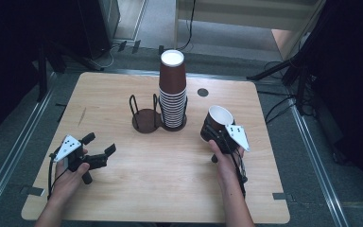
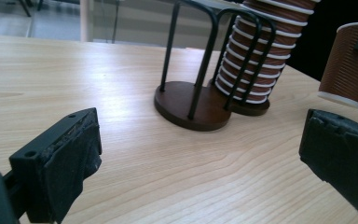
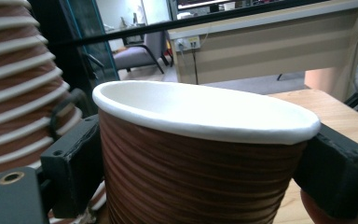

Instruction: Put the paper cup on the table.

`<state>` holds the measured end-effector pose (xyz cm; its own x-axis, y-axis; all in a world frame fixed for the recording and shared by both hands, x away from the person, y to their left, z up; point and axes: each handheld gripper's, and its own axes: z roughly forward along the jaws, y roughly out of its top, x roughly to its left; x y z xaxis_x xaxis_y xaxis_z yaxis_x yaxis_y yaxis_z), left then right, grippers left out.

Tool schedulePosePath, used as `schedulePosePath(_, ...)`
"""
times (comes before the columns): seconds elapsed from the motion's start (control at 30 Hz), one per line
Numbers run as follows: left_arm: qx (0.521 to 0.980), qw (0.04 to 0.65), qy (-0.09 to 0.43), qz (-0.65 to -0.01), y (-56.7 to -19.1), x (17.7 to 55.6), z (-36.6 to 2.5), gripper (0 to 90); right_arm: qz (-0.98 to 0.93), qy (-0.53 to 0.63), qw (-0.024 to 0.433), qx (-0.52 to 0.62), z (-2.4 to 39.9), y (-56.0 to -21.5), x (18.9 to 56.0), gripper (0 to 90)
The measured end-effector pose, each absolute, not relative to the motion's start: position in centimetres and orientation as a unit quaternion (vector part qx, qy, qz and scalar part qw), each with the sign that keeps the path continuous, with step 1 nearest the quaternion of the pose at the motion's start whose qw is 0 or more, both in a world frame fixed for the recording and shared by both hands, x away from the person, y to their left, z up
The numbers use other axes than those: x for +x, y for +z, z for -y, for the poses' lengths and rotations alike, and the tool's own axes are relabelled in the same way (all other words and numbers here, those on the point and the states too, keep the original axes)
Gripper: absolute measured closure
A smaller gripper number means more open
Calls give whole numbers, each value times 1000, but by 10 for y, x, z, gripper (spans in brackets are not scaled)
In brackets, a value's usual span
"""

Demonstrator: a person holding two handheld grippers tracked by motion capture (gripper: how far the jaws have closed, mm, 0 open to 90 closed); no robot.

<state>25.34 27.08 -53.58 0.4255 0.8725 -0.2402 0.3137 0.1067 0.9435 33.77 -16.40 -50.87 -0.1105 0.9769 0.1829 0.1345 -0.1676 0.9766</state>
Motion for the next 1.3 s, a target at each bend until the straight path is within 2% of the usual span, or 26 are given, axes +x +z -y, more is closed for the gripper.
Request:
schedulePosePath(0.07,620,570,243,-480,-535,253,-272,0,-516,534,401,537,167,-512,344,114)
schedulePosePath(0.17,624,565,247,-480,-536,253,-274,0,-503,539,391,551,172,-518,352,115)
schedulePosePath(0.37,632,553,243,-486,-538,254,-276,0,-527,493,439,535,179,-531,368,114)
schedulePosePath(0.67,634,544,241,-495,-540,255,-280,0,-540,465,481,510,186,-536,389,113)
schedulePosePath(0.7,633,539,243,-500,-540,255,-281,26,-539,463,486,508,186,-537,391,113)
schedulePosePath(0.77,626,528,249,-517,-540,255,-282,164,-534,468,496,500,186,-541,394,113)
schedulePosePath(0.8,627,527,248,-517,-540,255,-283,180,-530,471,496,501,186,-542,395,114)
schedulePosePath(0.87,624,529,252,-517,-540,255,-284,137,-530,472,495,501,186,-544,396,118)
schedulePosePath(1.0,619,535,256,-516,-540,254,-284,133,-531,461,498,507,185,-547,396,110)
schedulePosePath(1.1,623,532,255,-513,-541,254,-284,92,-529,470,483,515,186,-547,396,108)
schedulePosePath(1.3,624,528,257,-516,-543,255,-286,87,-549,465,474,508,189,-546,394,83)
